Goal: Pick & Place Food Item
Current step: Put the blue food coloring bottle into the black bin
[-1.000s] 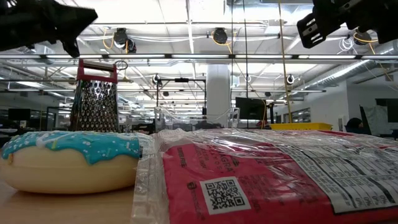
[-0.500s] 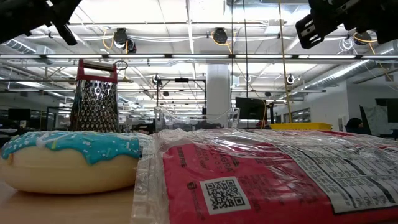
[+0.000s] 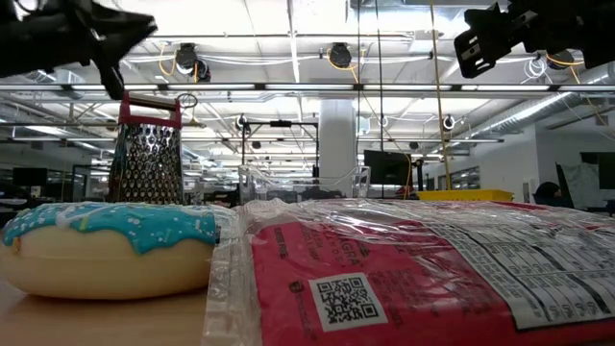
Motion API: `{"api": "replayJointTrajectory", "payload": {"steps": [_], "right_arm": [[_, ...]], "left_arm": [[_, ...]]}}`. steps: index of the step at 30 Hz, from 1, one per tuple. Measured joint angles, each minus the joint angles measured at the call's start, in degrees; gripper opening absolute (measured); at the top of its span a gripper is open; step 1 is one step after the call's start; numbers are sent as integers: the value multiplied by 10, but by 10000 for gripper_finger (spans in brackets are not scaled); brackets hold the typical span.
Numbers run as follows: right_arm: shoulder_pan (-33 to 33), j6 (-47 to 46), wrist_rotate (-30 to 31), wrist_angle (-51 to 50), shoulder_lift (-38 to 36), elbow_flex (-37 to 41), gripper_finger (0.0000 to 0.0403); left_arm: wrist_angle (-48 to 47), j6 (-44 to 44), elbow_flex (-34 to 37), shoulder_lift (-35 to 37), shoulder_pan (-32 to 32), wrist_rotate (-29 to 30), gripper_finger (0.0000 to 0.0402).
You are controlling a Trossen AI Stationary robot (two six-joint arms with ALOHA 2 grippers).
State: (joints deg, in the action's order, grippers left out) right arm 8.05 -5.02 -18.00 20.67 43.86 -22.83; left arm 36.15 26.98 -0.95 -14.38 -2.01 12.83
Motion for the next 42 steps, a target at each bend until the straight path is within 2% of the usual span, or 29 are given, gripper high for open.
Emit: {"api": "replayJointTrajectory", "payload": {"steps": [3,6,11,15,19,29,36,42], "right_arm": [[0,-1,0,0,0,0,155],[0,1,0,0,0,0,155],[0,2,1,0,0,0,155],[0,2,1,0,0,0,155],[0,2,1,0,0,0,155],[0,5,0,-9,0,0,155],[0,8,0,-9,0,0,155],[0,8,-1,-8,0,0,155]], "left_arm": [[9,51,-7,-76,-14,6,88],[14,40,-44,-165,-31,10,144],[0,-72,-122,-317,-55,1,231],[-41,-164,-177,-418,-64,2,262],[-81,-207,-216,-512,-64,3,268],[-80,-226,-254,-691,-63,4,244],[-50,-224,-261,-778,-63,8,230],[-45,-234,-261,-824,-57,8,227]]}}
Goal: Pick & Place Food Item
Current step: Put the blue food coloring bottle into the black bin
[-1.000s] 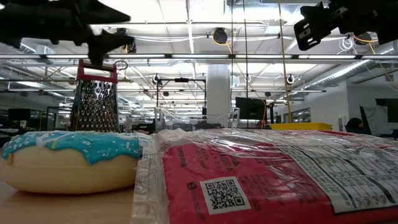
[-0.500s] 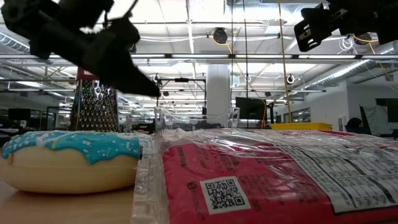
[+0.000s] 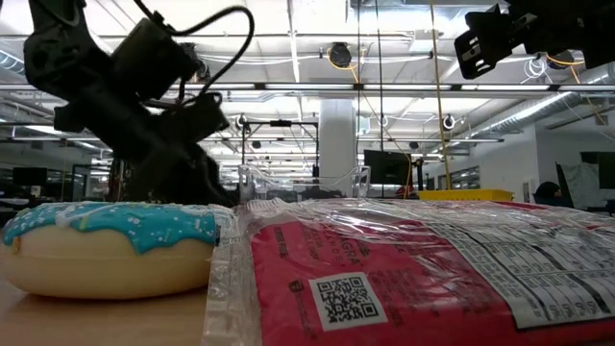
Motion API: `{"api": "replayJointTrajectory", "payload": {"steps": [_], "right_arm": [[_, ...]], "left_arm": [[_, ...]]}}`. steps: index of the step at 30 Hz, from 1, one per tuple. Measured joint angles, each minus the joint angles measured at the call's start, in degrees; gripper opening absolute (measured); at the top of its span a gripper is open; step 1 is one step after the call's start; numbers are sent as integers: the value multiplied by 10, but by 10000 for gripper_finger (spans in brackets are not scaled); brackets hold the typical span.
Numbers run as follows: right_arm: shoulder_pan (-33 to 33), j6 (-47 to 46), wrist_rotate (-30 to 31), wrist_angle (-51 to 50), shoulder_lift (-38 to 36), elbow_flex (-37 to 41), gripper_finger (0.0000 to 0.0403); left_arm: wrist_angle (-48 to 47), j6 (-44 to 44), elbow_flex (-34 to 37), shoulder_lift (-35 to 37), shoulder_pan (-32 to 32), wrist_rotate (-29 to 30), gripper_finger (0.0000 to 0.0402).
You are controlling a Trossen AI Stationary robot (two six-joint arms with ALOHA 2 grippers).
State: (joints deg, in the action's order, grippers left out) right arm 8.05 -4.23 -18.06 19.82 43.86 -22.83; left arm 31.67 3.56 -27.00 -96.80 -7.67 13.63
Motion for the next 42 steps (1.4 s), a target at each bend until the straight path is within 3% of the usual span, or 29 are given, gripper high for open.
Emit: {"api": "replayJointTrajectory", "payload": {"steps": [15,31,37,42], "right_arm": [[0,0,0,0,0,0,155],[0,0,0,0,0,0,155],[0,-10,3,0,1,0,155],[0,-21,73,7,18,0,155]], "left_arm": [[1,-2,-1,-15,30,-29,224],[14,-20,1,-16,30,-31,67],[74,-55,1,-13,28,15,58],[78,-109,-29,1,18,38,68]]}}
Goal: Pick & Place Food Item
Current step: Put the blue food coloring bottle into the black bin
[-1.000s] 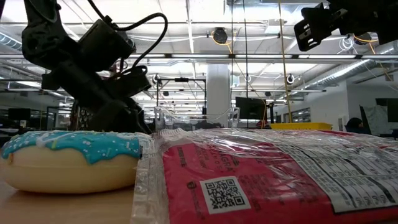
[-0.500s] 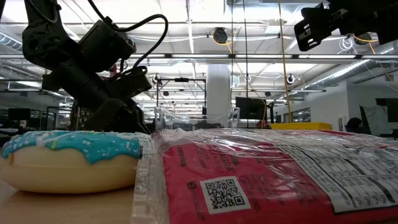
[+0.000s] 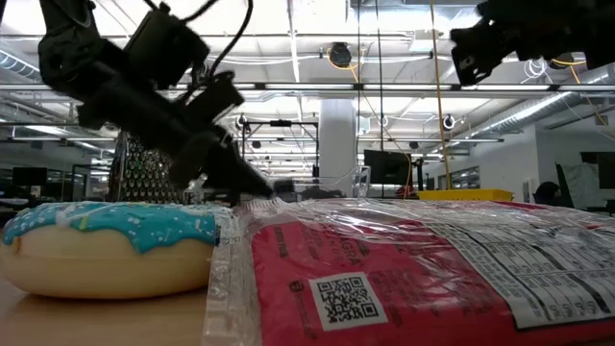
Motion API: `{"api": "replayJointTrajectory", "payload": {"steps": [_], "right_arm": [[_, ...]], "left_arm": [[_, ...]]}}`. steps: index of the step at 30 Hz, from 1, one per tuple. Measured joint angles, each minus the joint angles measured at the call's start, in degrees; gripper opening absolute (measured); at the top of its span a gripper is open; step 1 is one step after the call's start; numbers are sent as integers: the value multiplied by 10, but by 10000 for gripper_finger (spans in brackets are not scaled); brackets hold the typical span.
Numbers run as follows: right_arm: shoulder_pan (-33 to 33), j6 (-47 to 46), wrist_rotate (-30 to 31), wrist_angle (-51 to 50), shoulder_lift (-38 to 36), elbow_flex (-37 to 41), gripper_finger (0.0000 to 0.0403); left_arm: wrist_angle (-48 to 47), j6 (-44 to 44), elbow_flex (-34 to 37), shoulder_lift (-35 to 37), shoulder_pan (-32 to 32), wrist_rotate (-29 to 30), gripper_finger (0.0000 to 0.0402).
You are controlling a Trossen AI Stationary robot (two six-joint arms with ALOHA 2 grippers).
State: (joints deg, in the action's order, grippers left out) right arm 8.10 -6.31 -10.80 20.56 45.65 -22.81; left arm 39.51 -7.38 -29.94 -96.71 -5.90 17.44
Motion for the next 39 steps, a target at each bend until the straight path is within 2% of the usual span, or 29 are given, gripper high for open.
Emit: {"api": "replayJointTrajectory", "payload": {"steps": [3,7,11,16,19,23,26,32,39], "right_arm": [[0,-15,32,26,33,0,155],[-3,-20,35,82,99,0,155],[-14,-21,40,136,162,0,155],[-41,-82,139,175,210,0,158],[-61,-142,150,229,231,0,173],[-69,-177,107,338,274,0,207],[-69,-202,107,399,314,0,234],[-73,-240,107,442,381,-29,262],[-73,-239,105,457,424,-84,258]], "left_arm": [[-36,-57,-52,1,-11,14,61],[-163,-134,-150,0,-24,26,53],[-281,-208,-238,0,-41,102,60],[-291,-323,-305,1,-64,175,64],[-289,-367,-324,1,-71,186,65],[-291,-390,-330,1,-70,188,66],[-291,-398,-330,1,-69,188,66],[-287,-412,-330,1,-69,192,66],[-289,-411,-330,1,-69,193,67]]}}
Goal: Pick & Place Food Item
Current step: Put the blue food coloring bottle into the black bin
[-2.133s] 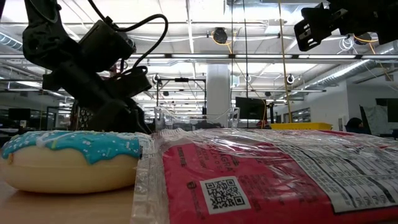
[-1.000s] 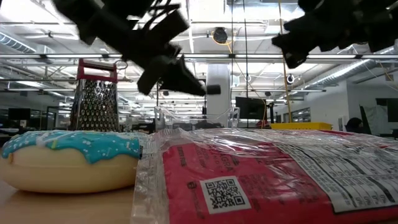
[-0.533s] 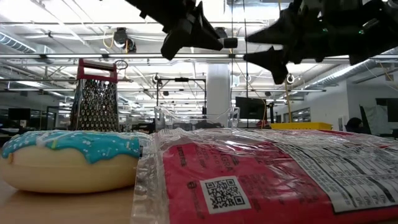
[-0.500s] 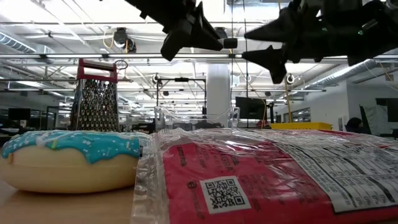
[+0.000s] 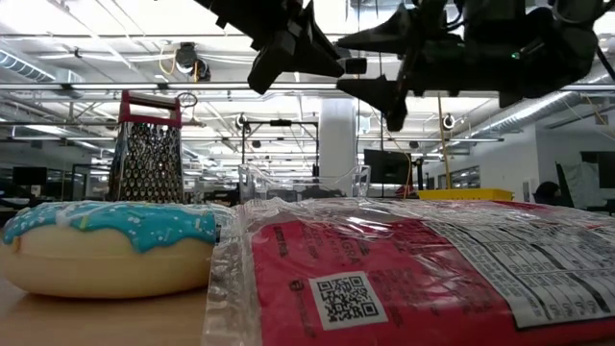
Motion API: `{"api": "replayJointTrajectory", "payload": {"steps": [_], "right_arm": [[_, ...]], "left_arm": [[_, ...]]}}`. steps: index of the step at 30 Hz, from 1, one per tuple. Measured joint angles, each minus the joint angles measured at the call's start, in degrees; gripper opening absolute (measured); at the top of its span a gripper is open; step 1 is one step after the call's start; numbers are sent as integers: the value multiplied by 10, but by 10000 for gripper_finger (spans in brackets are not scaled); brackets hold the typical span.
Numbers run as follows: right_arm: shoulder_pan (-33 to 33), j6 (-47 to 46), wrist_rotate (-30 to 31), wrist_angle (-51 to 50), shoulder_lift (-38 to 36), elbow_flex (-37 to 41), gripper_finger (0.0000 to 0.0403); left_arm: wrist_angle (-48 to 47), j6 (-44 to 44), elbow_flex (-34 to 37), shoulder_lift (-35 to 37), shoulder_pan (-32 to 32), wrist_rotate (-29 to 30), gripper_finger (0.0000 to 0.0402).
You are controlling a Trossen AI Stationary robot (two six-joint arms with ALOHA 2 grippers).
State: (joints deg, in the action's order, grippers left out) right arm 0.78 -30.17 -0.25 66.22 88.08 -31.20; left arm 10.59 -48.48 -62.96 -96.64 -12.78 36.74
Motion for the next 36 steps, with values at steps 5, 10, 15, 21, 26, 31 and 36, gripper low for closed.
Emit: {"api": "replayJointTrajectory", "payload": {"steps": [5,10,15,21,26,31,36], "right_arm": [[0,14,0,-18,1,-10,237],[0,24,0,-26,1,-10,197],[0,26,1,-26,1,-10,143],[0,28,1,-26,1,-10,79],[0,33,1,-26,0,-10,66],[0,36,0,-27,0,-9,79],[0,38,-1,-22,0,-9,66]], "left_arm": [[-3,2,0,0,0,10,67],[-3,2,0,0,1,10,67],[-2,9,0,0,3,9,67],[-2,10,0,0,3,9,67],[-3,20,0,0,3,9,67],[-6,37,0,0,3,-4,67],[-4,118,0,0,-1,-2,68]]}}
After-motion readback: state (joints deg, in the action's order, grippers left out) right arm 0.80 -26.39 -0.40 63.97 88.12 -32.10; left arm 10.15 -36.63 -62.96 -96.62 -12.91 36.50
